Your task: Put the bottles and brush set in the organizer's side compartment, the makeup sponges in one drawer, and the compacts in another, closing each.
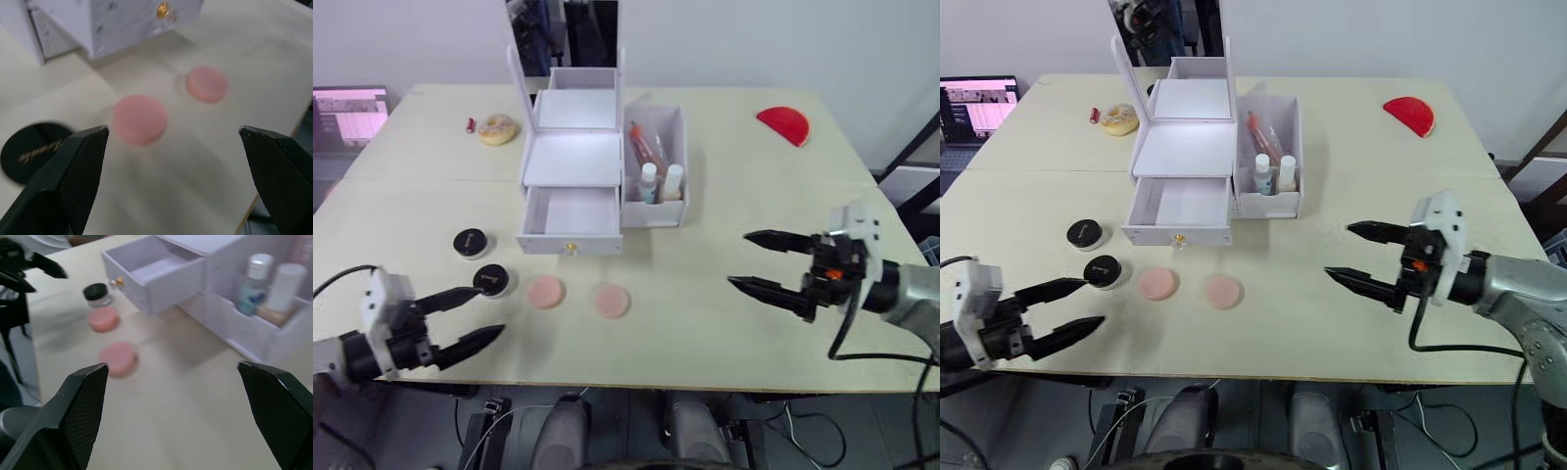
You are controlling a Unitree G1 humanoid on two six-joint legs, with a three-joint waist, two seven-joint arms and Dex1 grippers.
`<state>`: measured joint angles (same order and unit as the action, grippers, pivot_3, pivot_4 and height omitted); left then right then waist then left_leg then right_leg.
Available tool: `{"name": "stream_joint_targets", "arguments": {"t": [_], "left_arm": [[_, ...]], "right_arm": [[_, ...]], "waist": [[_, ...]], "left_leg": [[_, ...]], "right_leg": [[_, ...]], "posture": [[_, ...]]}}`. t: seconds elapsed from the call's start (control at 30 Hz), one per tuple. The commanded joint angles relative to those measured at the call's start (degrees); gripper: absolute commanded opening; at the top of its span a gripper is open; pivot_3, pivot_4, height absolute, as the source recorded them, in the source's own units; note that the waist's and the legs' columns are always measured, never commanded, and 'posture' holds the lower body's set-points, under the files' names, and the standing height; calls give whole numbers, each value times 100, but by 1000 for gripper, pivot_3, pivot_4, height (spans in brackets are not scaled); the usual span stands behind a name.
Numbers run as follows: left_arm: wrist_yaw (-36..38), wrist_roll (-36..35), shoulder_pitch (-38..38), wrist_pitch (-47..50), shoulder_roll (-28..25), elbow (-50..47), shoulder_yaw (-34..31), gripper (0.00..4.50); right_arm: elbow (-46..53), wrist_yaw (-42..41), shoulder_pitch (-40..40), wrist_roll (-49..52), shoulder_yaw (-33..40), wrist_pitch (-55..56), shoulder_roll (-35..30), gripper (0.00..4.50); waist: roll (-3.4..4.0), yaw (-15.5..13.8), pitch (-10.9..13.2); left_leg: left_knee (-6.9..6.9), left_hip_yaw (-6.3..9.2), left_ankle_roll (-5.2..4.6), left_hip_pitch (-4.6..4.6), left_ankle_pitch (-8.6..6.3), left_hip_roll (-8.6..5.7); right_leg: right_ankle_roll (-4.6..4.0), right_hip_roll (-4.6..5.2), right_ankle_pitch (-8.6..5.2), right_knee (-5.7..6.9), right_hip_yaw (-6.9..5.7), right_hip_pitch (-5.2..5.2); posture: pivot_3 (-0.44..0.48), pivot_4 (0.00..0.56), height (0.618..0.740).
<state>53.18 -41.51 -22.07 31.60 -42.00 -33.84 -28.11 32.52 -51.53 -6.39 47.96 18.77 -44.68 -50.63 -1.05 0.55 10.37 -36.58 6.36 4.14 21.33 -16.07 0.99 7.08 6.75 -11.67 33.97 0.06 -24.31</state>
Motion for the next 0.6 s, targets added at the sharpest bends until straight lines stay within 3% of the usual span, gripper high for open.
{"name": "stream_joint_targets", "arguments": {"t": [0.03,0.13,0.3,0.6], "left_arm": [[-1115,387,140,182,474,-949,1023,4489],[-2260,1003,490,442,1119,-1223,2066,4489],[-3309,1976,916,497,1749,-1221,3306,4489],[-3428,2552,1328,577,1756,-771,4068,4489]], "right_arm": [[276,168,-293,121,-233,-82,-46,4500],[309,254,-580,33,-539,-181,-128,4500],[419,56,-864,-84,-932,-222,-402,4500],[340,-67,-1528,-201,-1484,-262,-453,4500]], "waist": [[-6,-6,1],[-12,-9,-3],[-13,2,-5],[-11,-3,-5]], "left_leg": [[-4,0,0,3,0,-3],[-14,7,-1,5,0,-3],[-40,9,-2,4,0,-5],[-40,9,-3,7,-1,-5]], "right_leg": [[-2,1,1,-2,2,3],[-16,-3,10,4,1,5],[-17,-4,12,8,0,20],[-3,-4,3,6,-1,17]], "posture": [[0,150,739],[0,150,739],[0,150,739],[0,150,739]]}}
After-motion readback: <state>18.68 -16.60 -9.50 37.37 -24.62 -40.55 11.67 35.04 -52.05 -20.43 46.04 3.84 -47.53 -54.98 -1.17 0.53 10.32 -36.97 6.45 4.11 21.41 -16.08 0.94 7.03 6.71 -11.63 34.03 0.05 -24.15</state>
